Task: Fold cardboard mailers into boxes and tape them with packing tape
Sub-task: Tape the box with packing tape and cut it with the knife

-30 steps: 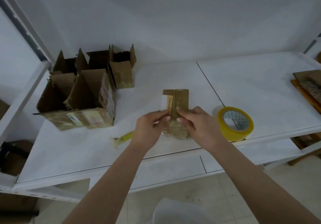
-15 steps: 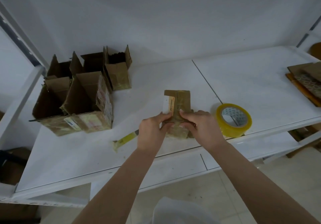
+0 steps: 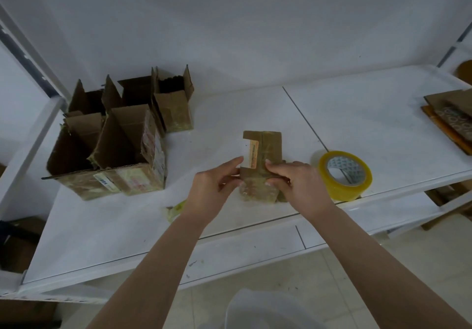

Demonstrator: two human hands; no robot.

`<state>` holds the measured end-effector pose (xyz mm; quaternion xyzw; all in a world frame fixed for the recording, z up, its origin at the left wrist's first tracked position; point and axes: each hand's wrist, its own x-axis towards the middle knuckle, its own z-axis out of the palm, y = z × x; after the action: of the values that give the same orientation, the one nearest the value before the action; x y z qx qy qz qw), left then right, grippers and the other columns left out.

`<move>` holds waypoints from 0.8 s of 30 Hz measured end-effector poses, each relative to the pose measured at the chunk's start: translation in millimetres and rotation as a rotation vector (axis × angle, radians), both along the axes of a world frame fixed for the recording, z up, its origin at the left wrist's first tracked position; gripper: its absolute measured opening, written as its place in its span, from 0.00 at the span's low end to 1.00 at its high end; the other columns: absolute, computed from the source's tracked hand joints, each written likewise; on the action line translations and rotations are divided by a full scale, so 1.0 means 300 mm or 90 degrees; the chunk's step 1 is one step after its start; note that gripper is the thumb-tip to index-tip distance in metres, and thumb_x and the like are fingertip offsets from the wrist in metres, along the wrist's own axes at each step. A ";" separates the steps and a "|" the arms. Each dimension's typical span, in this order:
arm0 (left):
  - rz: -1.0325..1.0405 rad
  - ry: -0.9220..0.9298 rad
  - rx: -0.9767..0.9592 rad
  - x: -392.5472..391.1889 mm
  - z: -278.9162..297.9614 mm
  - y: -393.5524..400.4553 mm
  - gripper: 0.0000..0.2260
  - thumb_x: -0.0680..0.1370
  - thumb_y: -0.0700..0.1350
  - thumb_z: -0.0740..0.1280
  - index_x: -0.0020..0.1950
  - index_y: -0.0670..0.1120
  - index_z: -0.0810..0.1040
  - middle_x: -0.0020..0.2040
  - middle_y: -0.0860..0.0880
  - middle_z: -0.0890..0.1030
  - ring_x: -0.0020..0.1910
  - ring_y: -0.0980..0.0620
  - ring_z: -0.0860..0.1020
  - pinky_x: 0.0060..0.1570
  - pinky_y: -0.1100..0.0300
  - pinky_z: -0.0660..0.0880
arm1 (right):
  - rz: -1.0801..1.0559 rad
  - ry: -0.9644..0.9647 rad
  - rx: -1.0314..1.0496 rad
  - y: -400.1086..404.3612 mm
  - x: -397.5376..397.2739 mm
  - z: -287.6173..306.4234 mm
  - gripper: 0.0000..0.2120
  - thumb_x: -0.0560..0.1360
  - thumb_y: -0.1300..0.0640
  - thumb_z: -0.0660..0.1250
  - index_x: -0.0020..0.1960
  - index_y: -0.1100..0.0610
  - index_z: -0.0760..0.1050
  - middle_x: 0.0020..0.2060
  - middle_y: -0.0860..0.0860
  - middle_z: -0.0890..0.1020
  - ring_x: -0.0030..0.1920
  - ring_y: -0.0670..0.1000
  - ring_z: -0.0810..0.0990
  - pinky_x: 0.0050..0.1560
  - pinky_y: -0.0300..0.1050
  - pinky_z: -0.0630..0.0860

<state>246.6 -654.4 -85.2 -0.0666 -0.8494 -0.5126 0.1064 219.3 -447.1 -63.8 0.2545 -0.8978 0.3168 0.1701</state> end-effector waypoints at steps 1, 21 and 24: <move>-0.009 0.019 -0.016 -0.003 -0.002 0.002 0.22 0.73 0.36 0.73 0.65 0.51 0.78 0.50 0.58 0.83 0.46 0.65 0.82 0.52 0.71 0.76 | -0.002 -0.001 -0.003 0.000 0.000 -0.002 0.14 0.70 0.58 0.76 0.55 0.58 0.83 0.37 0.57 0.85 0.35 0.58 0.81 0.37 0.44 0.74; -0.037 0.090 -0.164 -0.042 -0.041 0.036 0.22 0.71 0.42 0.76 0.62 0.41 0.74 0.50 0.49 0.73 0.43 0.54 0.76 0.41 0.58 0.80 | 0.033 -0.105 -0.021 0.025 -0.008 0.007 0.21 0.72 0.60 0.74 0.64 0.56 0.78 0.45 0.56 0.84 0.40 0.51 0.78 0.45 0.42 0.74; -0.018 0.079 -0.240 -0.051 -0.019 0.068 0.24 0.74 0.48 0.72 0.67 0.47 0.71 0.51 0.49 0.72 0.39 0.53 0.76 0.41 0.59 0.78 | 0.035 -0.038 0.035 0.026 0.001 0.011 0.20 0.70 0.60 0.75 0.62 0.59 0.79 0.41 0.57 0.84 0.38 0.56 0.81 0.40 0.47 0.76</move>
<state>231.2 -633.9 -90.9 -0.1286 -0.9213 -0.3406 0.1367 219.6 -439.4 -60.4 0.2743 -0.9033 0.3042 0.1277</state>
